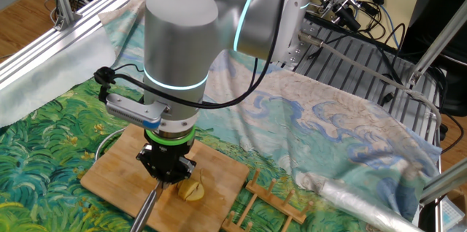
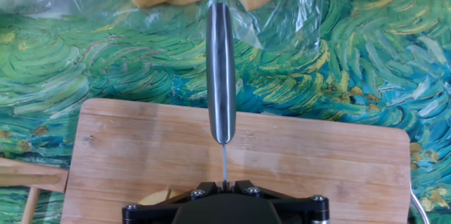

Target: Chop the potatoes

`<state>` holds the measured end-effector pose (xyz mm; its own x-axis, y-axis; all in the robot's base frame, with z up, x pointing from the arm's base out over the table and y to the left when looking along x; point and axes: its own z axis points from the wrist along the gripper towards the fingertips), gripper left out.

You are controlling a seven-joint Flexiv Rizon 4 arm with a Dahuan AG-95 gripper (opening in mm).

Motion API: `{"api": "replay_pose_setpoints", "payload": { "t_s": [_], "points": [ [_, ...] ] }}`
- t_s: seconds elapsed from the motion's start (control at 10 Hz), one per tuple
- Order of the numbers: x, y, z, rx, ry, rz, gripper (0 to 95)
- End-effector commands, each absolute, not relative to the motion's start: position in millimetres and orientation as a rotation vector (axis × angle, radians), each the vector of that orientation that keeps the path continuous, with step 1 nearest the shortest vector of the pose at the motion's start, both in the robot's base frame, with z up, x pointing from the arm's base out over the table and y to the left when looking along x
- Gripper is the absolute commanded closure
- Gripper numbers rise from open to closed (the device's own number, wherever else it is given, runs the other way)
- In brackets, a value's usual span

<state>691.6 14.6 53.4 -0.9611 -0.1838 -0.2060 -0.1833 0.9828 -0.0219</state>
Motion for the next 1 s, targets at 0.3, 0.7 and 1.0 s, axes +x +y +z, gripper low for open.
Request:
{"api": "replay_pose_setpoints", "payload": {
  "t_s": [0.3, 0.7, 1.0],
  "points": [
    [689, 18, 37, -0.266, 2.916, 0.003, 95.0],
    [687, 19, 30, -0.268, 2.913, -0.002, 95.0],
    [685, 18, 41, -0.28, 2.918, -0.006, 95.0]
  ]
}}
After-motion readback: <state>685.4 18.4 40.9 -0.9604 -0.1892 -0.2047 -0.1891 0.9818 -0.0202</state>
